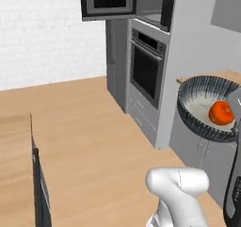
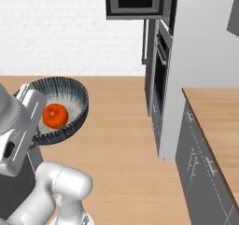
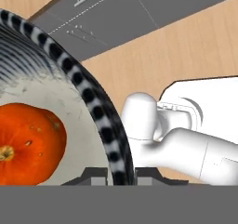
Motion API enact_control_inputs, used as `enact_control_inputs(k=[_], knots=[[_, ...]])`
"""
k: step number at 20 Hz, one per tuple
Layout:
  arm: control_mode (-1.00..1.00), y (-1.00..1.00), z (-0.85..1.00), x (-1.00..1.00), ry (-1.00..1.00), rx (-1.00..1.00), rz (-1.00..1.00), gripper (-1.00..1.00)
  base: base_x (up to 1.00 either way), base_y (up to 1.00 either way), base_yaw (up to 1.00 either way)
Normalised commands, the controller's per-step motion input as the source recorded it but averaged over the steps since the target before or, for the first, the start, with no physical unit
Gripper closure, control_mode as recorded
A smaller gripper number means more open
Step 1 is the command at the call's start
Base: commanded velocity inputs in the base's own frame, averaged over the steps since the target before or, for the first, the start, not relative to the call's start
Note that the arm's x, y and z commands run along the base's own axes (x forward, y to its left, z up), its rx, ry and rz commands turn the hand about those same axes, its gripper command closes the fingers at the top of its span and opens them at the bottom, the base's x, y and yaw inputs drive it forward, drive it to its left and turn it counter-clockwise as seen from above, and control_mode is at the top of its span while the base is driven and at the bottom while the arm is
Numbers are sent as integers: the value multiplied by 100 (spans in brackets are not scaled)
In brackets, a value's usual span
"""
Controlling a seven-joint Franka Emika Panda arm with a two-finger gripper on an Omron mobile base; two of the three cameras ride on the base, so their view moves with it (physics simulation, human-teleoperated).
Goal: Pick the squash from the sink and place it in the bowl. Then pick the bowl and place it in the microwave. Then close the microwave door and press the start button.
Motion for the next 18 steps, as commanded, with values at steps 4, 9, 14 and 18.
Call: enact_control_inputs(k=[4,9,14,18], knots=[[100,0,0,0,0,0,0,100,97,38,-30],[100,0,0,0,0,0,0,100,100,31,-28],[100,0,0,0,0,0,0,100,100,8,-27],[100,0,0,0,0,0,0,100,100,5,-26]])
